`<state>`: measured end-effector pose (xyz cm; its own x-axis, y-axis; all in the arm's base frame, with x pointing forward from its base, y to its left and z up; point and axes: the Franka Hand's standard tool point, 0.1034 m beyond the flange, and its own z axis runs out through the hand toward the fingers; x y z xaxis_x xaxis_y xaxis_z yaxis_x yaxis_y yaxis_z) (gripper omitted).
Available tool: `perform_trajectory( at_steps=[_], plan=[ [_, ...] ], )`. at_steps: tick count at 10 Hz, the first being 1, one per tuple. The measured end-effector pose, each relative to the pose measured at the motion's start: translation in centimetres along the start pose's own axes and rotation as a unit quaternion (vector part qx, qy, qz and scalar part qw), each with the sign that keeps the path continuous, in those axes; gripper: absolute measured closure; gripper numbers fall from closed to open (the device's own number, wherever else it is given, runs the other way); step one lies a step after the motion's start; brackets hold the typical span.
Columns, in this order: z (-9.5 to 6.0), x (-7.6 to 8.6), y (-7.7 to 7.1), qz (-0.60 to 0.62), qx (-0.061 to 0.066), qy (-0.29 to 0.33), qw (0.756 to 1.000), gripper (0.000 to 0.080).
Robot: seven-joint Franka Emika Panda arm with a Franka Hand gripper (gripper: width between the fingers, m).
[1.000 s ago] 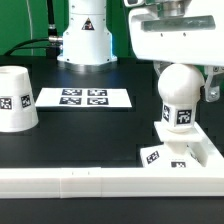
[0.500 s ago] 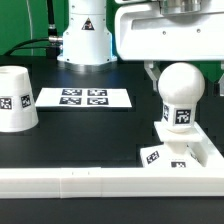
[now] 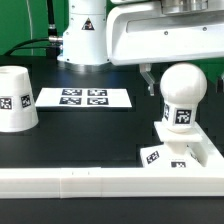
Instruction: Assemble lamp
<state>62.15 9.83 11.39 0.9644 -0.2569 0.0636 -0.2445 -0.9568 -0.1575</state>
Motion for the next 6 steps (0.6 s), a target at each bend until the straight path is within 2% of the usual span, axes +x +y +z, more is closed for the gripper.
perform_trajectory(
  at_steps=[1, 2, 4, 6],
  plan=[
    [-0.01, 0.01, 0.02, -0.028, -0.001, 0.000, 1.000, 0.0101],
    [-0.08, 0.09, 0.15, -0.102, -0.013, 0.003, 0.995, 0.0101],
    [-0.23, 0.19, 0.25, -0.197, -0.026, 0.004, 0.980, 0.0101],
    [-0.25, 0.29, 0.49, -0.303, -0.031, 0.001, 0.952, 0.0101]
  ],
)
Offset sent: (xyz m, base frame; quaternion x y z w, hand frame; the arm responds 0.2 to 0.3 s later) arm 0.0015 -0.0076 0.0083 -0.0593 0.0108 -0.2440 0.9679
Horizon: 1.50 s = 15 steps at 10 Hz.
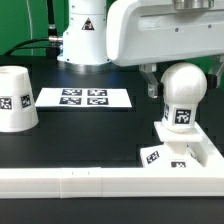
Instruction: Assemble lamp
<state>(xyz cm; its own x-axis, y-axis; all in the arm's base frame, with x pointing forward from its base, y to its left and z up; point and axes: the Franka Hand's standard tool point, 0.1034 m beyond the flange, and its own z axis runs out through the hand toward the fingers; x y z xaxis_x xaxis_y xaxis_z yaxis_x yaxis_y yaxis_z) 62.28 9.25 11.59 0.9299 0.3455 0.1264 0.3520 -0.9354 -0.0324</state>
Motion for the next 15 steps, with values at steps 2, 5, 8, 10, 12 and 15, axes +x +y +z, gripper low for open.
perform_trajectory(
  at_steps=[2, 5, 8, 10, 12, 15],
  plan=[
    [0.01, -0.04, 0.13, -0.055, 0.000, 0.000, 0.998, 0.0101],
    [0.08, -0.13, 0.35, -0.152, -0.003, -0.002, 0.988, 0.0101],
    [0.08, -0.12, 0.54, -0.289, -0.017, -0.010, 0.957, 0.0101],
    [0.04, 0.01, 0.43, -0.381, -0.030, -0.018, 0.924, 0.0101],
    [0.14, -0.06, 0.36, -0.471, -0.034, -0.028, 0.881, 0.0101],
    [0.13, 0.11, 0.10, -0.585, -0.040, -0.044, 0.809, 0.0101]
  ],
)
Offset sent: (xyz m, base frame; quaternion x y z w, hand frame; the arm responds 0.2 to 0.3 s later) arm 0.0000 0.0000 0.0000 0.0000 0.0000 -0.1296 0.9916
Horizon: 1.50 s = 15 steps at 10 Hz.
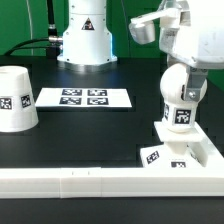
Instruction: Assemble lamp
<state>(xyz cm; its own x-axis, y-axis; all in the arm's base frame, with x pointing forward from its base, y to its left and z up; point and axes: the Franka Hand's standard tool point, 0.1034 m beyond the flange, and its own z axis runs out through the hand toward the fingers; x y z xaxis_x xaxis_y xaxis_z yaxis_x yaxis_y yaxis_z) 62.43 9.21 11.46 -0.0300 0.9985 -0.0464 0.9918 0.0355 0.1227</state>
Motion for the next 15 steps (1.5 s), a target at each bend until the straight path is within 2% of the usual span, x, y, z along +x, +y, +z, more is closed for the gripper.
perform_trajectory(
  at_steps=[2, 5, 6, 7, 11, 13, 15],
  plan=[
    [-0.14, 0.65, 0.11, -0.054, -0.003, -0.004, 0.999, 0.0101],
    [-0.14, 0.21, 0.20, -0.128, -0.004, -0.014, 0.992, 0.0115],
    [-0.14, 0.20, 0.21, -0.124, -0.005, -0.014, 0.992, 0.0115],
    [-0.14, 0.16, 0.21, -0.123, -0.005, -0.014, 0.992, 0.0223],
    [-0.13, 0.10, 0.22, -0.098, -0.005, -0.013, 0.995, 0.0223],
    [-0.10, -0.02, 0.18, 0.045, -0.003, -0.003, 0.999, 0.0222],
    [-0.10, 0.21, 0.13, 0.170, -0.002, 0.000, 0.985, 0.0222]
  ],
)
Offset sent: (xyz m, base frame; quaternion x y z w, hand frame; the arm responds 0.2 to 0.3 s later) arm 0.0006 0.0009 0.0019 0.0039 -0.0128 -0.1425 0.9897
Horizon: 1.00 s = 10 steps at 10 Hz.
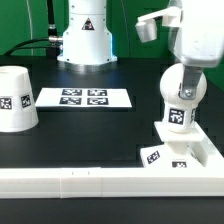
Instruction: Assemble lamp
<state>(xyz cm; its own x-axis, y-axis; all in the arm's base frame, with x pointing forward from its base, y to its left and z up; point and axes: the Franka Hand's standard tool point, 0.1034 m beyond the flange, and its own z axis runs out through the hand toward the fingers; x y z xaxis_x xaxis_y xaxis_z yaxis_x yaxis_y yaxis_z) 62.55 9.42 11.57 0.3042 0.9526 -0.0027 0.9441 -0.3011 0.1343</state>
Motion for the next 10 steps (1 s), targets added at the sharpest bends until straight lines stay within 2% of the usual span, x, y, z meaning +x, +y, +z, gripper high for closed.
perform_trajectory(
  at_steps=[5, 9, 10],
  plan=[
    [0.00, 0.19, -0.14, 0.219, 0.001, 0.000, 0.976, 0.0222],
    [0.01, 0.11, -0.09, 0.353, 0.001, 0.000, 0.936, 0.0222],
    [-0.06, 0.07, -0.02, 0.408, 0.003, 0.002, 0.913, 0.0222]
  ],
)
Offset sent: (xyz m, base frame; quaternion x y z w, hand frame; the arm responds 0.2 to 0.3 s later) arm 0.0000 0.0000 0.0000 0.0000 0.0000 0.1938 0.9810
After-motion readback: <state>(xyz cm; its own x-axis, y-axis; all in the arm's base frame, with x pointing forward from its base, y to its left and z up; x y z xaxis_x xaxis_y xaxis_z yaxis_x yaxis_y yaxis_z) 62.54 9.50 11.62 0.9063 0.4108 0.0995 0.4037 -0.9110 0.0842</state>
